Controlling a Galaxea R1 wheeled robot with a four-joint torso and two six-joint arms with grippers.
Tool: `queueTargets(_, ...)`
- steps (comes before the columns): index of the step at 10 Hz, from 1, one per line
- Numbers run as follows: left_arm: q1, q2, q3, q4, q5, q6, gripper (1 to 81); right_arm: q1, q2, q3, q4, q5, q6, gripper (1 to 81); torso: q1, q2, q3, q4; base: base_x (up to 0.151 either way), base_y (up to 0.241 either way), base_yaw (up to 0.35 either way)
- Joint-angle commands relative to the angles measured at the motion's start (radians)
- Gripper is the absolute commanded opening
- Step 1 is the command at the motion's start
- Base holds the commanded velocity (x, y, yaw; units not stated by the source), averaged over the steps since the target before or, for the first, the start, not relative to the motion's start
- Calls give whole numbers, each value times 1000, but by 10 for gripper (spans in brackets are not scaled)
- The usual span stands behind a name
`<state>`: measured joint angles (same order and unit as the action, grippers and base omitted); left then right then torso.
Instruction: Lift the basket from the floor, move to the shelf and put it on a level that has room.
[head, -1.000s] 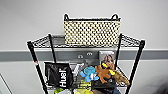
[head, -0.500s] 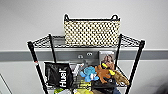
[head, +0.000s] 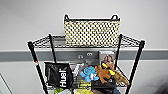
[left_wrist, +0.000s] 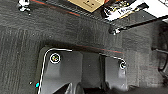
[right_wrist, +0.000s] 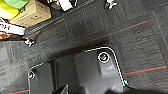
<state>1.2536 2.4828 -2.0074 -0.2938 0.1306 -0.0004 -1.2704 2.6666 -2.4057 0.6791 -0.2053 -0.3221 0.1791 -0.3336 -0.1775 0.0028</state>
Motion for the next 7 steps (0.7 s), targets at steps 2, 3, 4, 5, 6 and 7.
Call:
queueTargets(2, -41, 70, -94, 61, 52, 5, 811, -2, 75, -126, 5, -17, -57, 811, 0, 0, 0, 0, 0, 0, 0)
queueTargets(3, -30, 94, -117, 68, 52, 5, 811, -17, 115, -180, 7, -14, -69, 811, 0, 0, 0, 0, 0, 0, 0)
queueTargets(4, -20, 118, -143, 71, 52, 5, 811, -33, 152, -222, 5, 6, -78, 811, 0, 0, 0, 0, 0, 0, 0)
queueTargets(5, -7, 150, -177, 90, 50, 5, 811, -45, 190, -268, 5, 18, -92, 811, 0, 0, 0, 0, 0, 0, 0)
queueTargets(6, 4, 174, -205, 102, 50, 5, 811, -54, 212, -298, 5, 18, -100, 811, -1, 0, 0, 0, 0, 0, 0)
queueTargets(7, 17, 211, -249, 114, 50, 5, 811, -68, 229, -320, 5, 18, -100, 811, -1, -1, 0, 0, 0, 0, 0)
